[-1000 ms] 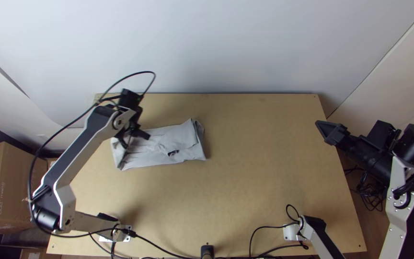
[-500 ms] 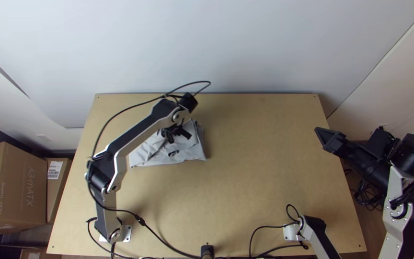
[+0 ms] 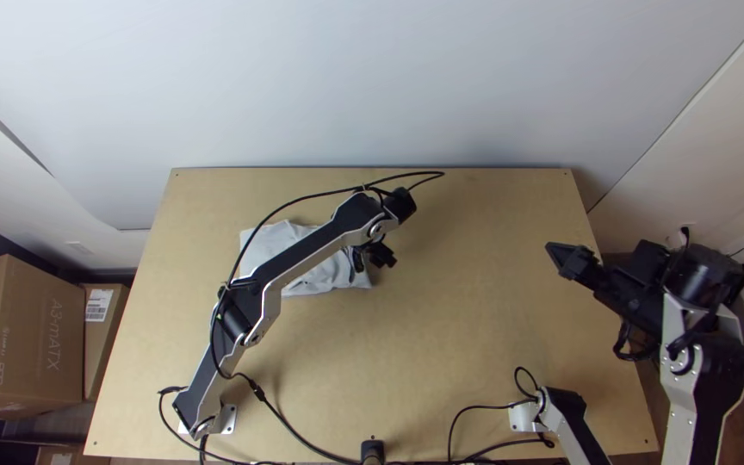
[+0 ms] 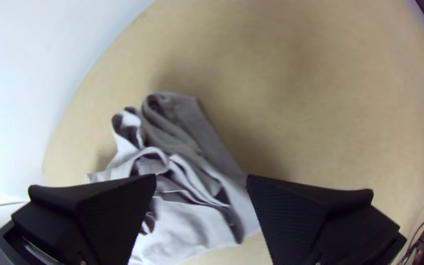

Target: Fold the t-shirt

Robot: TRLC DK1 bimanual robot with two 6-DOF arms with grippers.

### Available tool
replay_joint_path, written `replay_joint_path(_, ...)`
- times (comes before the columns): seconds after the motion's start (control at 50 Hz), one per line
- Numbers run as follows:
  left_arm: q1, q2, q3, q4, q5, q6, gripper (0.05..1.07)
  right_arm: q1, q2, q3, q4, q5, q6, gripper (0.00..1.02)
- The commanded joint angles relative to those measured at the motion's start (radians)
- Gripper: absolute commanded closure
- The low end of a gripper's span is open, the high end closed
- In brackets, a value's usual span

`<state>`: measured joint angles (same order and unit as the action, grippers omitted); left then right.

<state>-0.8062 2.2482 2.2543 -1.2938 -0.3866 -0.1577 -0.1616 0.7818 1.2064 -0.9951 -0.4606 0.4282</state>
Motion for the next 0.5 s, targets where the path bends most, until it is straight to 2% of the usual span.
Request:
replay_joint_path(0.0,-0.014,-0.039,0.031,-0.016,0.02,-0.022,0.09,0.04,0.017,-0.076,0.05,0.011,-0.019,0.04)
replay_joint_path(0.08,-0.007,-0.087,0.031,-0.016,0.035,-0.023,0.09,0.139,0.054,-0.107,0.095,0.092,-0.02,0.04)
replay_joint_path(0.2,0.029,-0.187,0.031,-0.024,0.037,-0.026,0.09,0.422,0.134,-0.064,0.133,0.307,-0.026,0.04)
replay_joint_path(0.22,0.036,-0.206,0.03,-0.027,0.04,-0.026,0.09,0.464,0.152,-0.05,0.136,0.338,-0.04,0.04)
replay_joint_path(0.36,0.122,-0.337,0.024,-0.042,0.114,-0.055,0.09,0.669,0.298,0.042,0.147,0.45,-0.164,0.04)
replay_joint_path(0.48,0.213,-0.437,0.011,-0.062,0.15,-0.071,0.09,0.824,0.424,0.097,0.196,0.56,-0.319,0.04)
